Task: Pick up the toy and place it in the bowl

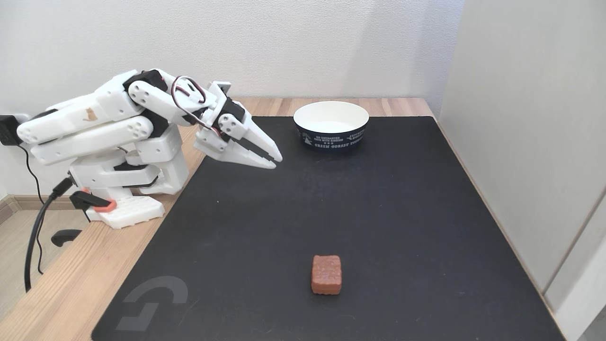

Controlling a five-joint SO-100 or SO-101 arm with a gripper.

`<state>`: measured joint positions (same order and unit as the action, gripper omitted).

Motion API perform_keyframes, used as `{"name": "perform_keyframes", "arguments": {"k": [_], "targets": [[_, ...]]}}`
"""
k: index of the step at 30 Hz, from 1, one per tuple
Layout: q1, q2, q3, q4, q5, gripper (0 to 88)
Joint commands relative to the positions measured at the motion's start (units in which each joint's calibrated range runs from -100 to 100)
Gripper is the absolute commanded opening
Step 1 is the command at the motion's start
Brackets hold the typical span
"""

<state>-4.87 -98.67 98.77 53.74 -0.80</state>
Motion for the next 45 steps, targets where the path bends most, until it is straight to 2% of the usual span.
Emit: {"name": "perform_keyframes", "arguments": {"k": [1, 45], "targets": [[-0.53, -0.75, 0.69, -0.31, 0.28, 2.5], [-0.19, -0.75, 0.69, -0.39, -0.25, 2.7]]}}
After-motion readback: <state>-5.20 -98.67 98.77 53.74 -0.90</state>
